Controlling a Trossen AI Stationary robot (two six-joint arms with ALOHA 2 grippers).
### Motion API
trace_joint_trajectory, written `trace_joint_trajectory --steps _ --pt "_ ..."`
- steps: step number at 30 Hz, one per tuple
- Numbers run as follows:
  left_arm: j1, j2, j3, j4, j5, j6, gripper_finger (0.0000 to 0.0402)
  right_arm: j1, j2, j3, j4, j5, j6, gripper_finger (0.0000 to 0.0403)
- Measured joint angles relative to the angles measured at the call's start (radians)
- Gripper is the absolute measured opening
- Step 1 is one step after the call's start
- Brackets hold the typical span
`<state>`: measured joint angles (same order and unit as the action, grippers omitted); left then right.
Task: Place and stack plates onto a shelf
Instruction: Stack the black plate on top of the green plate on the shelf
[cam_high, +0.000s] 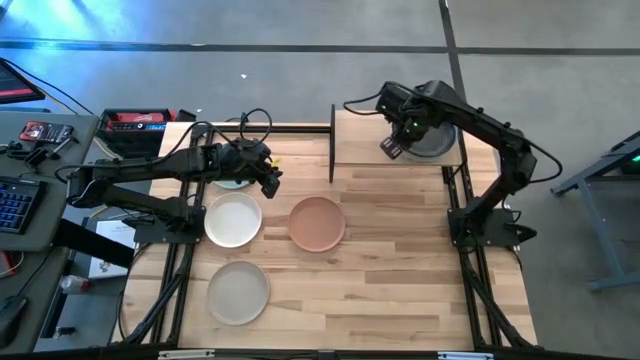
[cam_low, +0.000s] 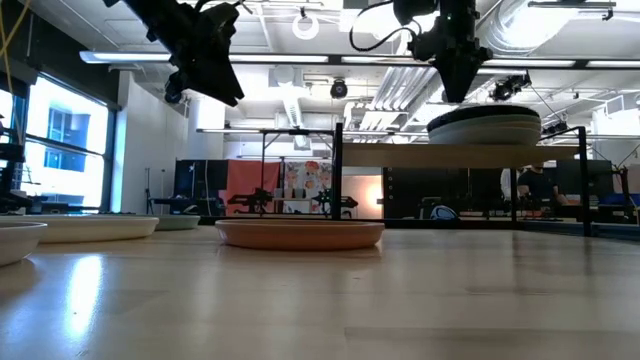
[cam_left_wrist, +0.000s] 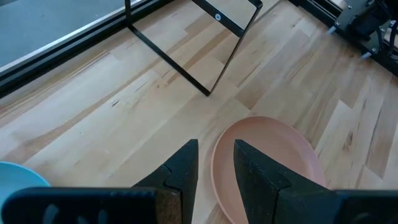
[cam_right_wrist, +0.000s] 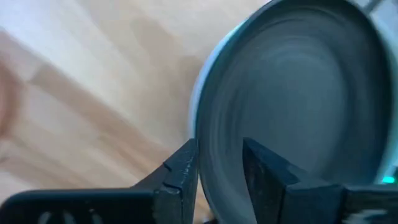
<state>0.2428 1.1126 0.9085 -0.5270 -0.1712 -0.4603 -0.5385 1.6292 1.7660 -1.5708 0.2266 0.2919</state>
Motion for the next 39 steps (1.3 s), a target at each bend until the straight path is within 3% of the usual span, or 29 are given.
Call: trace_joint_trajectory --steps 3,13,18,27,39 --pt "0.0 0.0 0.0 0.0 0.0 0.0 0.009 0.0 -0.015 0.0 0.0 -0.046 0.027 0.0108" --pt "-0.001 0.0 0.0 -0.001 0.0 0.0 0.009 -0.049 -0.047 -0.006 0.006 0.028 0.093 0.011" --pt "-0.002 0.0 0.0 -0.002 0.007 0.0 0.009 -0.127 -0.047 -0.092 0.02 -0.025 0.093 0.011" --pt "-0.001 0.0 0.0 -0.002 0.008 0.0 0.009 -0.198 -0.046 -0.233 0.05 -0.03 0.084 0.011" --pt "-0.001 0.0 0.0 -0.002 0.008 0.0 0.009 -0.245 -0.047 -0.255 0.039 -0.015 0.093 0.011"
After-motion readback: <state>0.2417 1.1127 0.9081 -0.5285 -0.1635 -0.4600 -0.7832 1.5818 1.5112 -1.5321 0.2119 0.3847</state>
